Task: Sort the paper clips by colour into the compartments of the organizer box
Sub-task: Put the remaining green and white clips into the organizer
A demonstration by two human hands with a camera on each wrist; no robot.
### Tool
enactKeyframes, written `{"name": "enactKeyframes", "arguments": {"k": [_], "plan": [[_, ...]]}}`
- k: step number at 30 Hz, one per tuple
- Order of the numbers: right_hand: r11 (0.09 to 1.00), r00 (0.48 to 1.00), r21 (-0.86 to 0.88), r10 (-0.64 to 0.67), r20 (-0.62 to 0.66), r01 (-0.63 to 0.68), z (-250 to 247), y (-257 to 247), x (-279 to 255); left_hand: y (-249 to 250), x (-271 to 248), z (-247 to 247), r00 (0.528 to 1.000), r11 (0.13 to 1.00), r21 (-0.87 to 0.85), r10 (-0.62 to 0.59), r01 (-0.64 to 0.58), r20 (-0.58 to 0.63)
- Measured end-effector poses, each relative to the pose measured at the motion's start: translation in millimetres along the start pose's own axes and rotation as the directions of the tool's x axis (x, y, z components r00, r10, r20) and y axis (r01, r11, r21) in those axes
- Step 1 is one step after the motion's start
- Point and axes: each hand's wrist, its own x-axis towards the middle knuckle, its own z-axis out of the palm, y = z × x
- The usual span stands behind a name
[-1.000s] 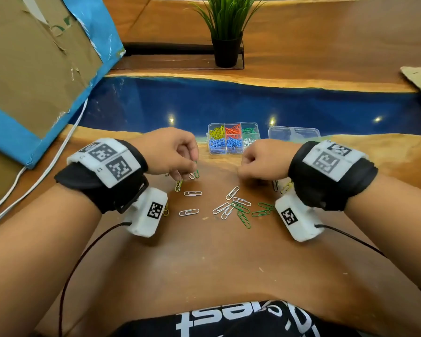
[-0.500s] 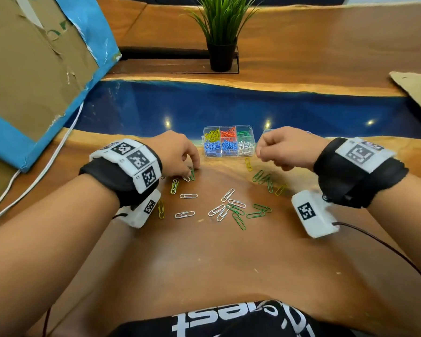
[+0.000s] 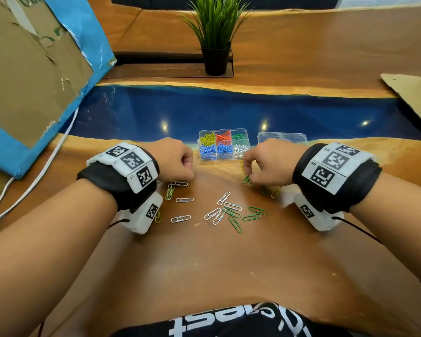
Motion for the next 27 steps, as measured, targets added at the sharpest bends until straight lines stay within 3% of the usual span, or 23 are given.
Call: {"name": "enactKeyframes", "arguments": {"k": [5, 11, 16, 24, 26, 27], "plan": [[0.995, 0.999, -0.092, -0.04, 0.01, 0.041, -1, -8, 6, -12, -6, -5, 0.997, 0.975, -0.213, -0.068, 0.058, -0.04], [0.988, 0.994, -0.153, -0.021, 0.109, 0.038, -3, -16, 13, -38, -15, -7, 0.989, 0.776, -0.625, -0.143, 0.083, -0.047], [0.986, 0.987, -0.16, -0.025, 0.162, 0.051, -1, -17, 17, -51, -16, -2, 0.98, 0.742, -0.654, -0.197, 0.145, -0.007], [0.982, 0.995, 0.19, 0.005, 0.101, -0.024, -4, -6, 16, -51, -10, 1, 0.913, 0.677, -0.623, -0.368, 0.393, 0.176], [0.868, 0.991, 0.481, 0.082, 0.106, -0.123, -7, -2, 17, -52, -9, 2, 0.919, 0.735, -0.559, -0.365, 0.383, 0.15], [0.724, 0.982, 0.664, 0.122, 0.145, -0.188, -8, 0, 17, -53, -10, 3, 0.929, 0.803, -0.472, -0.35, 0.364, 0.121]]}}
